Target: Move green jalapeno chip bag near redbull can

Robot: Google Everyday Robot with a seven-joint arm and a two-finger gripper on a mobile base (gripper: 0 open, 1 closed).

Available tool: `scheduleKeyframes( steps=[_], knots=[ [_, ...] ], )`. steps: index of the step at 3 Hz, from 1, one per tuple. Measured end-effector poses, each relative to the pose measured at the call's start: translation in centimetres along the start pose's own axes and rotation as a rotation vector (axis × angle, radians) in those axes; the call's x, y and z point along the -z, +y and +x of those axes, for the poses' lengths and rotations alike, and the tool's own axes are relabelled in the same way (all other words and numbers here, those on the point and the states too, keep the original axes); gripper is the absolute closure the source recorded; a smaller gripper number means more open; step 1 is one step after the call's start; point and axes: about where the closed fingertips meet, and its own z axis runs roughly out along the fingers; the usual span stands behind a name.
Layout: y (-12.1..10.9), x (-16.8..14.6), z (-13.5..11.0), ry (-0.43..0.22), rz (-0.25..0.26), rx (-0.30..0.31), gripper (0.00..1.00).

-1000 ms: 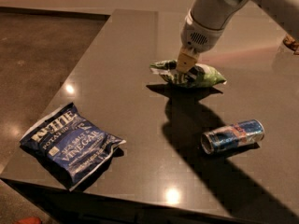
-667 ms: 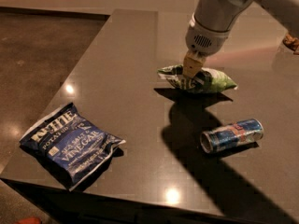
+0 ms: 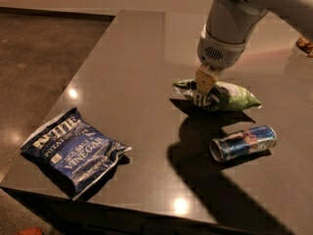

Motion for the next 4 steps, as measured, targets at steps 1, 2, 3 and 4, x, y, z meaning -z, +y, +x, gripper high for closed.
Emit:
scheduleKeyframes(
  steps=[1, 2, 3, 4],
  knots=[
    [0.2, -0.1, 2.2, 0.031, 0.0, -0.066, 0.75],
    [0.2, -0.1, 3.4, 0.048, 0.001, -0.097, 0.52],
    [-0.1, -0.1, 4.4, 0.059, 0.006, -0.119, 0.29],
    [-0.2, -0.2, 4.2, 0.053, 0.009, -0.117, 0.06]
  ],
)
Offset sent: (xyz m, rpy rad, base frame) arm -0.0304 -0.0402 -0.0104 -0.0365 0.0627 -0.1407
